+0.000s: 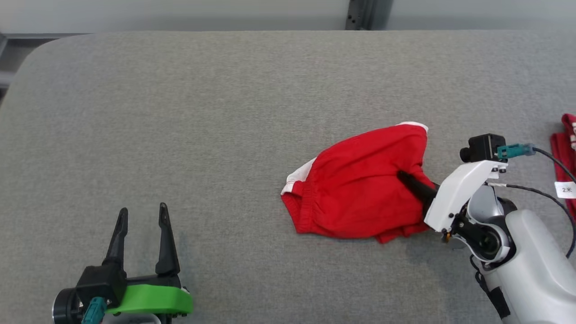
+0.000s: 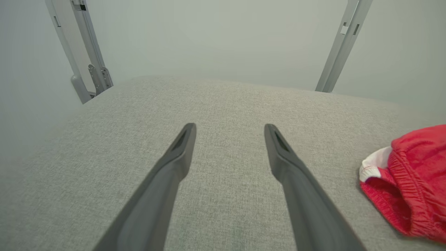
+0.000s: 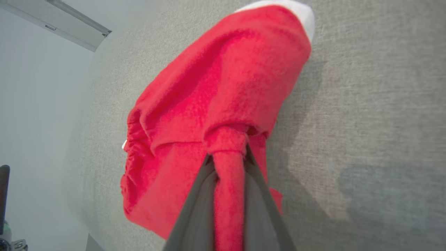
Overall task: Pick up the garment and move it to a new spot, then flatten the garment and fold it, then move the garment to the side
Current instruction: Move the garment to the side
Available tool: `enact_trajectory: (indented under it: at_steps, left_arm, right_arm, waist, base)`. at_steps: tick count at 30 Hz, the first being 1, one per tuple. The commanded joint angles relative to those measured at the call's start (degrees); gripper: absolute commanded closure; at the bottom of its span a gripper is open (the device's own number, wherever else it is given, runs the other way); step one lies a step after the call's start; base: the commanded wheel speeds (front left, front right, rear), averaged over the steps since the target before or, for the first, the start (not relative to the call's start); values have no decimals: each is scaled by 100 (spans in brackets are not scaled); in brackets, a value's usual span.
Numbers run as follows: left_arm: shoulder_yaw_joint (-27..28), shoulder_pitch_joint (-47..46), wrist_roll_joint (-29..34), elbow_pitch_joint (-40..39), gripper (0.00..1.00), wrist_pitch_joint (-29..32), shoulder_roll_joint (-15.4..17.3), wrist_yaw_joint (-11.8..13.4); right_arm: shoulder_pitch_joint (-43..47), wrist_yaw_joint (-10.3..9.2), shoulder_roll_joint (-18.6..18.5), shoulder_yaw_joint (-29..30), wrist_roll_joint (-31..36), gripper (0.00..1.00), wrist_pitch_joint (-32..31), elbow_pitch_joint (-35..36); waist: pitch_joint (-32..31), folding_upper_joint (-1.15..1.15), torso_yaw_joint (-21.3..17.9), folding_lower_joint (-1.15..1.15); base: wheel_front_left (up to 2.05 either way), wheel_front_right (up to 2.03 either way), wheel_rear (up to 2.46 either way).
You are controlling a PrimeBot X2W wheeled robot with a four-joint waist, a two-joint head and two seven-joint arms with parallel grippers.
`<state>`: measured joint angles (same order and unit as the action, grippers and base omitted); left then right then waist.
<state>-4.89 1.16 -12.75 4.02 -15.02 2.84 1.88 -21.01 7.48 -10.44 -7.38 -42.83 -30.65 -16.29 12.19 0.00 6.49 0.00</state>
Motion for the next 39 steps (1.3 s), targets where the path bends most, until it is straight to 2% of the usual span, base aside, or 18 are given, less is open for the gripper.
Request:
enact_trajectory:
  at_steps: [1, 7, 13, 23, 32, 35, 39]
  left_arm:
    - [61, -100, 87, -47, 0, -16, 15, -24]
    - [89, -434, 252, -156, 0, -17, 16, -208]
    - [-21, -734, 338, -122, 0, -16, 19, -330]
    - [-46, -885, 500, -53, 0, -16, 19, -425]
    - [26, -814, 573, -96, 0, -17, 18, -486]
    - [41, -777, 588, -109, 0, -17, 17, -487]
    - [41, -739, 607, -93, 0, -17, 17, -498]
  right_arm:
    - [62, 2, -135, -27, -82, 100, -15, 164]
    - [-59, 2, -823, 90, -180, 100, -254, 940]
    - [-358, 2, -1217, 521, -204, 100, -677, 1045]
    - [-858, 2, -1669, 1444, -87, 100, -1237, 482]
    - [-1088, 2, -2235, 1968, 131, 100, -1726, 259]
    - [-1012, 2, -2441, 2054, 376, 100, -1769, 182]
    - [-928, 1, -2595, 2233, 765, 100, -1523, -22]
  waist:
    - [143, 0, -699, 0]
    - [549, 0, -1434, 0]
    - [885, 0, -1632, 0]
    - [1329, 0, -1295, 0]
    - [1461, 0, -1028, 0]
    - [1469, 0, -1003, 0]
    - [1459, 0, -991, 0]
  base:
    - [0, 0, 0]
    - [0, 0, 0]
    - [0, 0, 0]
    - [0, 0, 0]
    - [0, 0, 0]
    - [0, 0, 0]
    - [0, 0, 0]
